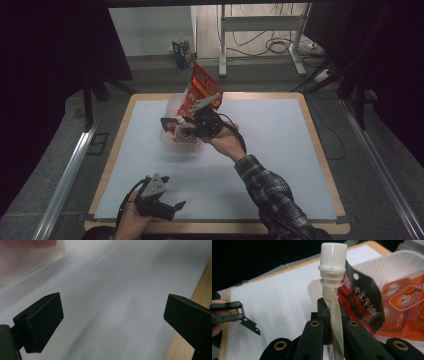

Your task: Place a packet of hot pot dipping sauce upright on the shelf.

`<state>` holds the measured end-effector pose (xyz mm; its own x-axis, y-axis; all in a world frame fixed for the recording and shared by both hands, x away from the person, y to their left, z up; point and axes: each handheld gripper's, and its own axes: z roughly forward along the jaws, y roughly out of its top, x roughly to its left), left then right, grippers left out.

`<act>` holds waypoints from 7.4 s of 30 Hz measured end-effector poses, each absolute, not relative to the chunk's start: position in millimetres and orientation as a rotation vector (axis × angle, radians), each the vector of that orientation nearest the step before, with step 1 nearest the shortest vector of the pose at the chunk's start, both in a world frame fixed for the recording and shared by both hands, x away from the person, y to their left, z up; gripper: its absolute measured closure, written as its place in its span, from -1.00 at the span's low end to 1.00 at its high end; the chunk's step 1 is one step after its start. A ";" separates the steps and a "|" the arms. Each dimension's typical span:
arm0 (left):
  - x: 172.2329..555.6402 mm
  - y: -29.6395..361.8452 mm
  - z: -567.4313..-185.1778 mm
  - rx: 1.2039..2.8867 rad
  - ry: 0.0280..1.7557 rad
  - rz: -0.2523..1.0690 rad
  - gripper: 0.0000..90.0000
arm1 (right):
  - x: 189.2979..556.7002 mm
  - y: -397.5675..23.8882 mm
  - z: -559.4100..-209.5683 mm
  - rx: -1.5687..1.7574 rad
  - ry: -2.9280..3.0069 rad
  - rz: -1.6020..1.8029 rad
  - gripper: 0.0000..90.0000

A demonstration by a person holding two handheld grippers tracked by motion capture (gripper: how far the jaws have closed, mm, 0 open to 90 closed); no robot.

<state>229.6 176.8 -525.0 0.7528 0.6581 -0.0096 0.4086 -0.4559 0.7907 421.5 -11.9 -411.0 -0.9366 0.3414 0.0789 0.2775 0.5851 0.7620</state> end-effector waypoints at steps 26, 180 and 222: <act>230.4 176.6 -526.0 2.116 0.815 0.378 -0.95 | 424.4 13.3 -425.9 0.520 2.688 1.221 0.35; 229.0 174.3 -526.6 2.162 0.778 0.447 -0.95 | 312.2 -140.2 -460.6 0.663 2.491 1.181 -1.00; 229.5 173.7 -527.5 2.164 0.784 0.455 -0.95 | 283.4 -215.9 -471.3 0.851 2.369 1.129 -1.00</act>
<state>229.5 173.7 -527.5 0.7464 0.6623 0.0657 0.3851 -0.5103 0.7690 283.4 -215.9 -471.3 -0.7445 0.6631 -0.0775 0.3576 0.4942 0.7924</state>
